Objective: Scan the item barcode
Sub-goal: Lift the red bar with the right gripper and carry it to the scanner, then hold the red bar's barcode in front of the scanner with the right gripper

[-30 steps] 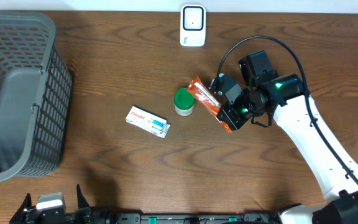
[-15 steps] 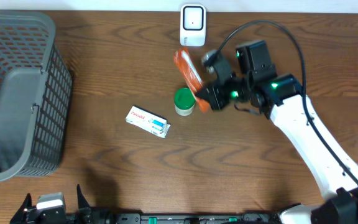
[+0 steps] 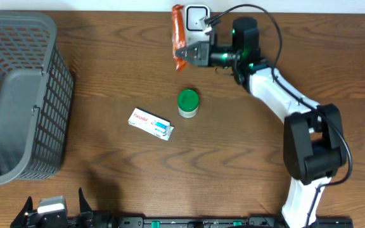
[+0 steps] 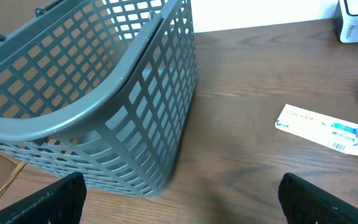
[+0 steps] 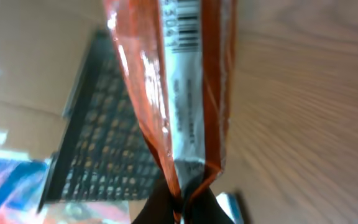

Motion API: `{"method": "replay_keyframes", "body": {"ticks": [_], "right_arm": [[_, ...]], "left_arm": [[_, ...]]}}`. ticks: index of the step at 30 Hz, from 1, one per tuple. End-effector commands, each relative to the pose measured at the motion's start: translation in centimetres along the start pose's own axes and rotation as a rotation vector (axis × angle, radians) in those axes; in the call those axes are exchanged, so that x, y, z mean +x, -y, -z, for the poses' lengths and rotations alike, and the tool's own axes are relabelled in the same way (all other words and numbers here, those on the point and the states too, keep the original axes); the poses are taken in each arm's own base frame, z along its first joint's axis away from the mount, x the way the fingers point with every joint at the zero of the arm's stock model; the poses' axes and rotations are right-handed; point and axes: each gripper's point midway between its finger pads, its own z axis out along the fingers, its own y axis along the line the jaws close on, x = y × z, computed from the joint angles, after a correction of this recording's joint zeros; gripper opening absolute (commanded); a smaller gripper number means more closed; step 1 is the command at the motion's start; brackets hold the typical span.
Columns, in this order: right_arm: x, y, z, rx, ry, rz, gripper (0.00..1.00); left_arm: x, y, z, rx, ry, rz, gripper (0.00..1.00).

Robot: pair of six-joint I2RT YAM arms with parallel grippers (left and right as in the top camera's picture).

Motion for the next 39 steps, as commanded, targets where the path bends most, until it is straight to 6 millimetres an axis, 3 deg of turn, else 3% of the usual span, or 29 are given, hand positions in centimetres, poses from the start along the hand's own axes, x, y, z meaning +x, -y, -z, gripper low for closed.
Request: {"method": "replay_keyframes", "body": {"ticks": [1, 5, 7, 12, 14, 15, 18, 24, 29, 32, 39], "right_arm": [[-5.3, 1.9, 2.1, 0.218, 0.150, 0.094, 0.02], [-7.5, 4.3, 4.2, 0.519, 0.183, 0.267, 0.01], [-7.9, 4.6, 4.5, 0.598, 0.184, 0.331, 0.01], [-6.9, 3.6, 2.1, 0.515, 0.142, 0.372, 0.01], [-7.1, 5.4, 2.2, 0.606, 0.164, 0.365, 0.01], [-7.5, 7.8, 3.2, 0.772, 0.204, 0.365, 0.01], [-8.4, 10.5, 5.2, 1.057, 0.247, 0.468, 0.01], [-11.6, 11.2, 9.5, 1.563, 0.319, 0.780, 0.01], [-13.2, 13.2, 11.3, 1.944, 0.177, 1.075, 0.01], [-13.1, 14.7, 11.5, 2.077, 0.068, 1.187, 0.01], [-11.0, 17.9, 8.7, 2.173, -0.270, 1.447, 0.01]], "left_arm": [[0.1, 0.0, 0.0, -0.002, 0.004, -0.011, 0.99], [0.1, 0.0, 0.0, -0.002, 0.004, -0.011, 0.99], [0.1, 0.0, 0.0, -0.002, 0.004, -0.011, 0.99], [0.1, 0.0, 0.0, -0.002, 0.004, -0.011, 0.99], [0.1, 0.0, 0.0, -0.002, 0.004, -0.011, 0.99], [0.1, 0.0, 0.0, -0.002, 0.004, -0.011, 0.99], [0.1, 0.0, 0.0, -0.002, 0.004, -0.011, 0.99], [0.1, 0.0, 0.0, -0.002, 0.004, -0.011, 0.99], [0.1, 0.0, 0.0, -0.002, 0.004, -0.011, 0.99], [0.1, 0.0, 0.0, -0.002, 0.004, -0.011, 0.99], [0.1, 0.0, 0.0, -0.002, 0.004, -0.011, 0.99]]}}
